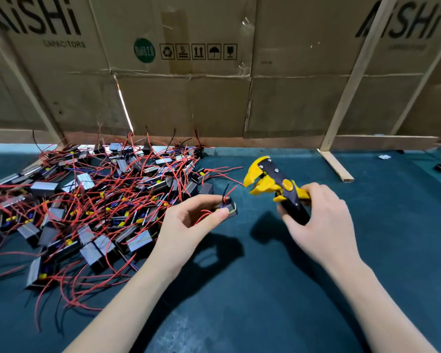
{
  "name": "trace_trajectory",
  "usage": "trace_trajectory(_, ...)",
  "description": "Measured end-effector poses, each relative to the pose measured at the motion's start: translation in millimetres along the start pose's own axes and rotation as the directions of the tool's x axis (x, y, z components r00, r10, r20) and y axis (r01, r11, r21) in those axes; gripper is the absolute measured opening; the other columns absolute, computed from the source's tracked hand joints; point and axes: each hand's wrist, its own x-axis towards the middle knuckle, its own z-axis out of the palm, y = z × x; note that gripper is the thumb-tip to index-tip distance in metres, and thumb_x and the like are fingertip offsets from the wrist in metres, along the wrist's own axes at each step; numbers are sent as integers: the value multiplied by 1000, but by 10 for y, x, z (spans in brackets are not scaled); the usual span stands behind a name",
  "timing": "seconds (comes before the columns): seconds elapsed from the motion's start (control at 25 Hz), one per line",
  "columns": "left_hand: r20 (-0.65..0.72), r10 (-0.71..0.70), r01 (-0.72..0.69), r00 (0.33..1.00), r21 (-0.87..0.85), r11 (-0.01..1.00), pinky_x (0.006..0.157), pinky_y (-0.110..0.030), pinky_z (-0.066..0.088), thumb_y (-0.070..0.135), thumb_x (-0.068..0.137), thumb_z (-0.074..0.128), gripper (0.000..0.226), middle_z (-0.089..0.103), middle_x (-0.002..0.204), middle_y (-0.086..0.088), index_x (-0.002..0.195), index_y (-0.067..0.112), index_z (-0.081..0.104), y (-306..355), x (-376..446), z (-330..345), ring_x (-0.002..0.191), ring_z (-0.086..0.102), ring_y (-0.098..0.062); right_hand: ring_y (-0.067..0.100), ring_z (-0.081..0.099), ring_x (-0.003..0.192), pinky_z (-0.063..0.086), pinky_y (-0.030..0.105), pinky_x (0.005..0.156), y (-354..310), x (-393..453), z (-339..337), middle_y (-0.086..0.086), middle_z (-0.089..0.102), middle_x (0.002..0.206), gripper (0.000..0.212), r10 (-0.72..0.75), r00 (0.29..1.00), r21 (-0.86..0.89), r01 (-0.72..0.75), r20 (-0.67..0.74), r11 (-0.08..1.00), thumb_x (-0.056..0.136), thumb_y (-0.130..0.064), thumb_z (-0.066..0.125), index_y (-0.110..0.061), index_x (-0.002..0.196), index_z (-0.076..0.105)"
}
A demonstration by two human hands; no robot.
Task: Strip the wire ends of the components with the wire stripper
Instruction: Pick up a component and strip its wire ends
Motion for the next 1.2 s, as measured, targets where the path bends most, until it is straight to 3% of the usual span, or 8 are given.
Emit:
trace_trajectory(0.12, 39, 7, -9, 999, 45, 999, 77, -15, 50, 24, 76, 70, 21, 76, 90, 3, 95, 15, 75, 26, -14, 14, 82, 67, -3, 32, 53, 74, 38, 41, 67, -21, -18, 52, 3, 54, 77, 39, -27, 1000, -116, 28, 7, 993, 77, -41, 75, -9, 88, 54)
trace_trajectory(0.28, 25, 3, -5, 1000, 71, 997, 69, -12, 47, 28, 76, 70, 14, 74, 81, 8, 85, 23, 79, 28, -31, 30, 69, 63, -1, 32, 52, 74, 36, 39, 65, -36, -26, 80, 3, 53, 77, 40, -35, 999, -149, 28, -41, 988, 78, -43, 74, -9, 89, 55)
trace_trajectory(0.44, 11, -9, 8, 1000, 85, 996, 65, -11, 46, 32, 75, 72, 16, 74, 77, 9, 87, 25, 79, 9, -35, 44, 65, 61, 0, 31, 53, 72, 35, 38, 64, -30, 3, 58, 3, 54, 77, 43, -90, 993, -189, 74, -77, 979, 73, -48, 63, -8, 90, 57)
trace_trajectory(0.68, -7, 1, 0, 1000, 94, 996, 66, -11, 46, 32, 74, 73, 18, 72, 74, 10, 88, 21, 78, -15, -32, 48, 65, 62, 0, 31, 52, 67, 33, 37, 61, 4, 3, 49, 2, 53, 72, 41, -131, 988, -236, 109, -79, 966, 69, -40, 79, -9, 85, 58)
trace_trajectory(1.2, -18, -73, 75, 997, 191, 979, 63, -14, 45, 37, 74, 76, 16, 74, 73, 1, 81, 24, 79, -102, -17, 23, 59, 57, -2, 32, 51, 54, 36, 34, 56, 47, -2, 87, 1, 50, 58, 39, -150, 988, -283, 135, -33, 950, 66, -37, 81, -12, 68, 53)
